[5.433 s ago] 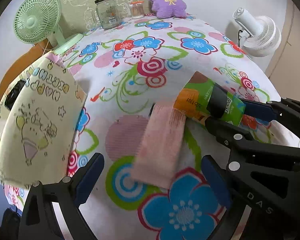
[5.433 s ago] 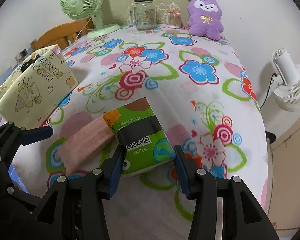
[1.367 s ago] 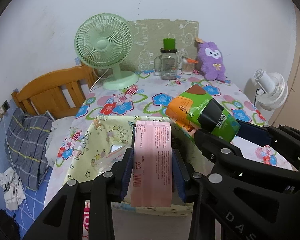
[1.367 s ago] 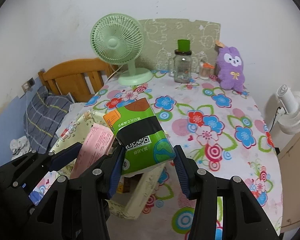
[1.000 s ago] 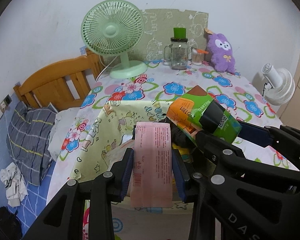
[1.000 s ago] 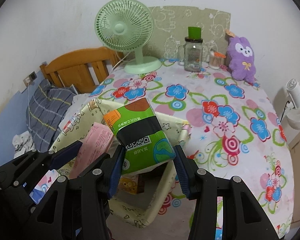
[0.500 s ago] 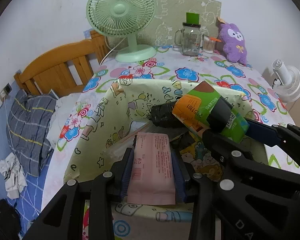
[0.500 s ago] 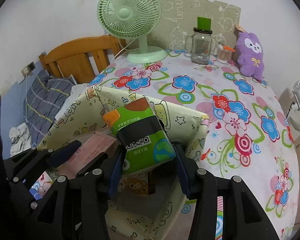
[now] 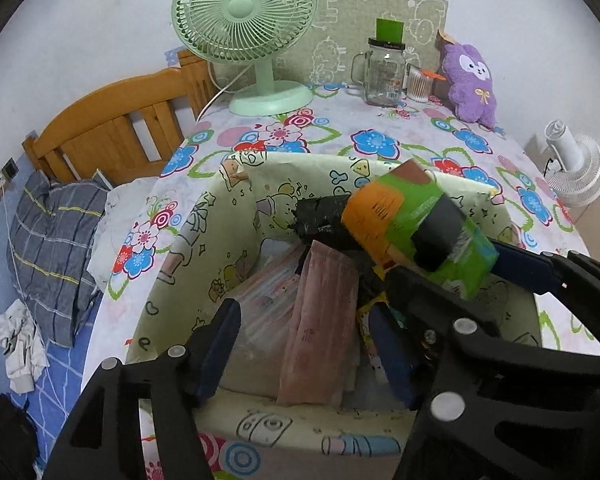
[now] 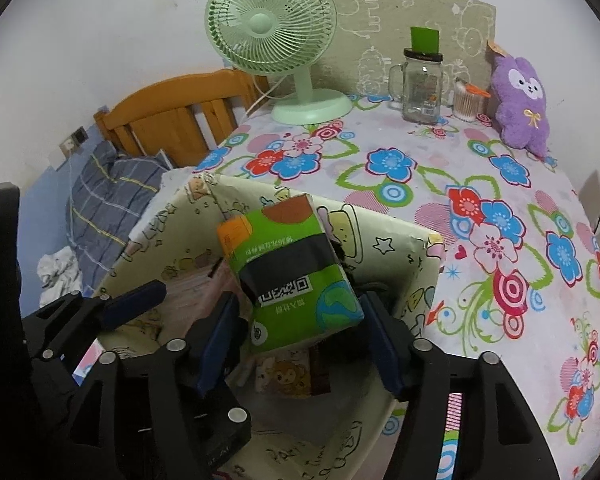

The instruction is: Organize soft objects

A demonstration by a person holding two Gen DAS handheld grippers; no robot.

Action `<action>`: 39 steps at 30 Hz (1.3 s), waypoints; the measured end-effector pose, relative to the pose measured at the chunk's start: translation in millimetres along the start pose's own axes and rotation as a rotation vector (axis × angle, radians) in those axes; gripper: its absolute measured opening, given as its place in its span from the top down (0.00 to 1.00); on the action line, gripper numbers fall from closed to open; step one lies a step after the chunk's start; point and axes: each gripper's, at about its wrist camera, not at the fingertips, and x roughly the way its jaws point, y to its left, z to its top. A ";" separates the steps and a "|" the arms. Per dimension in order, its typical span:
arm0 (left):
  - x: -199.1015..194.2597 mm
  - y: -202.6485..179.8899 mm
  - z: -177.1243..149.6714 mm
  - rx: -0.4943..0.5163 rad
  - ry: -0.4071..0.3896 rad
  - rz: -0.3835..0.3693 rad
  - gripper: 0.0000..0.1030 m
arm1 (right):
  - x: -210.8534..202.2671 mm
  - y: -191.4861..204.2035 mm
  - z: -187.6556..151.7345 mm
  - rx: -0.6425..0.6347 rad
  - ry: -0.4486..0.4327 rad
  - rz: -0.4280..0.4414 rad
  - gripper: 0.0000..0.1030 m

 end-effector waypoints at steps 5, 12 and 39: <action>-12.3 0.6 -2.1 -0.003 -0.032 0.007 0.28 | -13.1 4.1 -2.5 -0.001 -0.040 -0.014 0.20; -25.3 -0.9 -3.3 -0.006 -0.067 0.008 0.20 | -30.4 5.6 -4.6 -0.010 -0.079 -0.034 0.15; -88.1 -58.8 -2.0 0.031 -0.209 0.019 0.05 | -109.5 -32.0 -17.1 0.040 -0.218 -0.109 0.01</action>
